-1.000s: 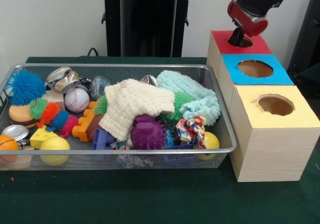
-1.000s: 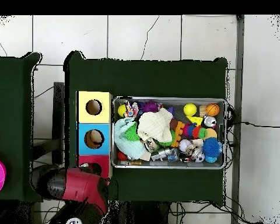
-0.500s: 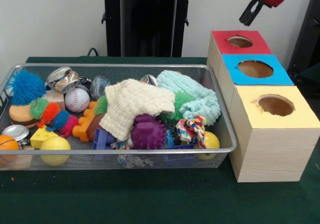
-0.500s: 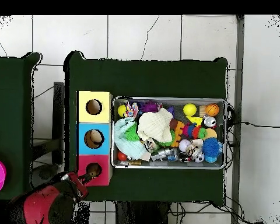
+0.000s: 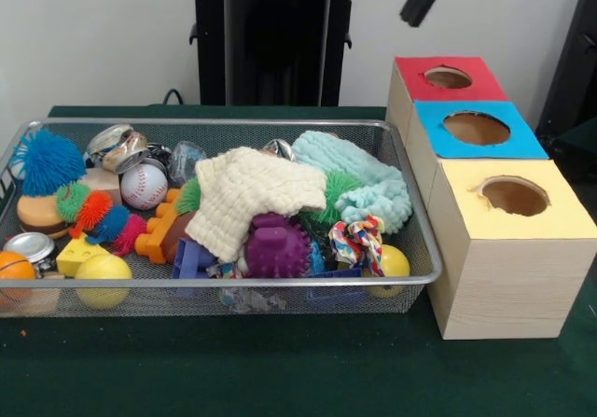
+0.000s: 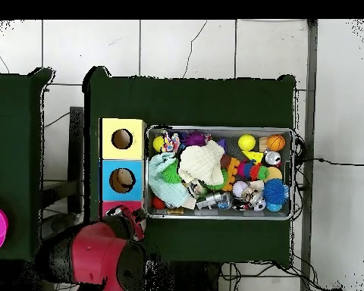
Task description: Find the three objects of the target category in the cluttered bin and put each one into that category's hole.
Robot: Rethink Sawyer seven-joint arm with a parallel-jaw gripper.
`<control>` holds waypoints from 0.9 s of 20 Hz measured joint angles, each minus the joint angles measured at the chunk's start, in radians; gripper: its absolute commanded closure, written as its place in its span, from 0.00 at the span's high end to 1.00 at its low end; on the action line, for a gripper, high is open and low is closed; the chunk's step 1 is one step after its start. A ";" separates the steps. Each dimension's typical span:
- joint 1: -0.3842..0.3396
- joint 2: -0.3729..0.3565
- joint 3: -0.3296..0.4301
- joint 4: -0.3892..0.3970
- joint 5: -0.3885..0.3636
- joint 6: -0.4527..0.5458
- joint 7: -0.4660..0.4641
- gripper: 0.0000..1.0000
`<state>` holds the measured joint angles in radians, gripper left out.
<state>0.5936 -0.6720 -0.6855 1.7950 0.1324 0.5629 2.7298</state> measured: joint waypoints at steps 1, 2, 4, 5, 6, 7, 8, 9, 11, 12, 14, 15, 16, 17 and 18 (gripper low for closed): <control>-0.036 -0.001 0.000 -0.003 -0.020 -0.019 0.000 0.00; -0.047 0.000 0.000 -0.003 -0.026 -0.027 0.000 0.00; -0.102 0.003 0.001 -0.009 -0.071 -0.078 0.000 0.00; -0.128 0.007 0.004 -0.012 -0.099 -0.111 0.000 0.00; -0.140 0.009 0.005 -0.014 -0.113 -0.129 0.000 0.00; -0.159 0.013 0.010 -0.017 -0.133 -0.157 0.000 0.00; -0.178 0.017 0.015 -0.020 -0.154 -0.184 0.000 0.00; -0.205 0.024 0.024 -0.025 -0.185 -0.225 0.000 0.00; -0.229 0.032 0.034 -0.031 -0.215 -0.261 0.000 0.00; -0.240 0.038 0.037 -0.036 -0.236 -0.278 0.000 0.00; -0.245 0.048 0.037 -0.042 -0.258 -0.291 0.000 0.00; -0.245 0.055 0.037 -0.047 -0.270 -0.293 0.000 0.00; -0.243 0.059 0.037 -0.049 -0.276 -0.293 0.000 0.00; -0.240 0.066 0.037 -0.053 -0.284 -0.293 0.000 0.00; -0.237 0.073 0.037 -0.058 -0.291 -0.294 0.000 0.00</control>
<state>0.3567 -0.5995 -0.6482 1.7371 -0.1589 0.2693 2.7298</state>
